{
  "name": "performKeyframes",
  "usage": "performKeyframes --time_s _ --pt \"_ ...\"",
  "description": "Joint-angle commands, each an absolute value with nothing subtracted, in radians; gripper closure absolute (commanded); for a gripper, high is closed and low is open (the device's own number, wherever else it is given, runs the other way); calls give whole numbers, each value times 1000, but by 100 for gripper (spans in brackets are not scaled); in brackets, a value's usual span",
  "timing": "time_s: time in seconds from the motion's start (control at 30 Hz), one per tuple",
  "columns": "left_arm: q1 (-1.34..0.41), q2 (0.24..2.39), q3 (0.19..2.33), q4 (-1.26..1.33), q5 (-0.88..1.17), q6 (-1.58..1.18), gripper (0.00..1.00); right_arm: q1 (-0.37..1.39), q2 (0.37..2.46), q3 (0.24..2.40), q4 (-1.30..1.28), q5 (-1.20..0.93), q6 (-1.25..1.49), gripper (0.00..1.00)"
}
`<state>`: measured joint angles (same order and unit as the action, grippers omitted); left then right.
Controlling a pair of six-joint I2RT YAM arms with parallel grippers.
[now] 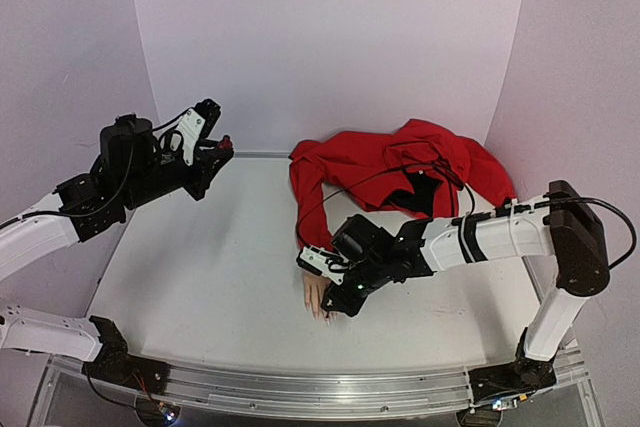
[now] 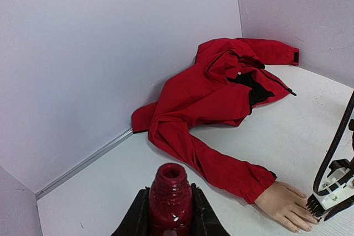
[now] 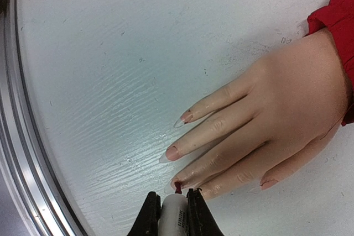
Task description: Paint the nails
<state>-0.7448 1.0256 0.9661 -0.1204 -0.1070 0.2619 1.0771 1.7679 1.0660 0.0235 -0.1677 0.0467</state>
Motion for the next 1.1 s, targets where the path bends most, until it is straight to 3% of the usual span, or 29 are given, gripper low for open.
performKeyframes --time_s 0.0,1.07 --pt "-739 993 967 -49 -94 263 100 1084 1767 1071 0 -162 40 100" --pt "-739 991 968 -48 -95 265 100 1091 1789 1069 0 -179 44 100"
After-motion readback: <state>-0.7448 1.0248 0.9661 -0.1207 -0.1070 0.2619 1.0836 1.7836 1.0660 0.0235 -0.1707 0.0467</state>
